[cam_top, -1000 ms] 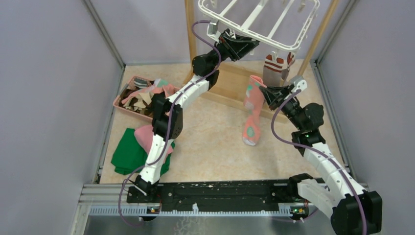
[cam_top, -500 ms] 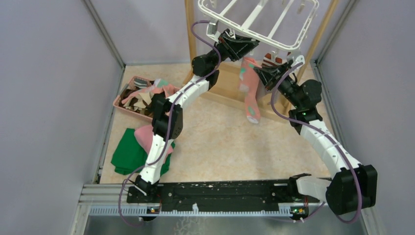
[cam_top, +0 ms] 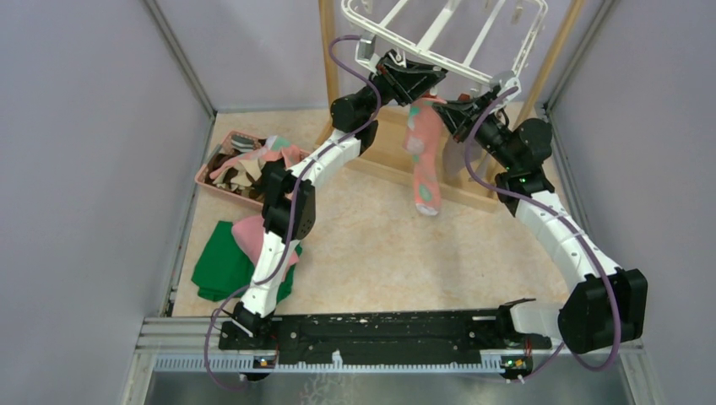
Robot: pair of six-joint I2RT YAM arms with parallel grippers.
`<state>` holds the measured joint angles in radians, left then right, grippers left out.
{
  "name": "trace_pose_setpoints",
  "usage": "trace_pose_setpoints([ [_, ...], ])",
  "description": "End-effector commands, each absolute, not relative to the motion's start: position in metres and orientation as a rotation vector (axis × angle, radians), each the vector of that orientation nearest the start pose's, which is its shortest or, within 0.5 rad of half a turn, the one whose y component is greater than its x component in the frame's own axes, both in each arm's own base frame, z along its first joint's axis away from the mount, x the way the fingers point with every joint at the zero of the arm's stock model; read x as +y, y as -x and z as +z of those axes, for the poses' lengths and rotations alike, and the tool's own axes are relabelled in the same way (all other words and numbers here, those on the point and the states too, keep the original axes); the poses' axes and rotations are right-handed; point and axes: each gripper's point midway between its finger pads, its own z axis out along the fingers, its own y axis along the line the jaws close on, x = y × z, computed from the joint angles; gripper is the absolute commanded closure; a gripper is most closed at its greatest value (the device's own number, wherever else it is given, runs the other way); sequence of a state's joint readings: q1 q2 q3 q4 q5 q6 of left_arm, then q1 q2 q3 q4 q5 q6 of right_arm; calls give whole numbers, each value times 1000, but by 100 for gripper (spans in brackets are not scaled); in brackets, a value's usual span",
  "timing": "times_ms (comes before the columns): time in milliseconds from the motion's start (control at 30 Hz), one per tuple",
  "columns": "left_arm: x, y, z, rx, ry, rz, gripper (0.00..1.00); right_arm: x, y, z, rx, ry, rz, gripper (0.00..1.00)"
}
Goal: Clip the socks to the hanger
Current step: Open the clamp at the hanger, then clamp the sock onto the hanger.
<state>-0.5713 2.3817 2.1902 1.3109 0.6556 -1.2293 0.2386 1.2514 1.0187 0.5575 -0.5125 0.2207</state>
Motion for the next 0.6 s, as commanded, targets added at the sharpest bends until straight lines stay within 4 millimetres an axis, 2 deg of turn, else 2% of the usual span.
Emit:
trace_pose_setpoints([
  [0,-413,-385,481,643,-564,-1844,98,193,-376,433,1158,471,705,100],
  [567,-414,-385,477,644,-572,-1846,98,184,-380,443,1172,366,702,100],
])
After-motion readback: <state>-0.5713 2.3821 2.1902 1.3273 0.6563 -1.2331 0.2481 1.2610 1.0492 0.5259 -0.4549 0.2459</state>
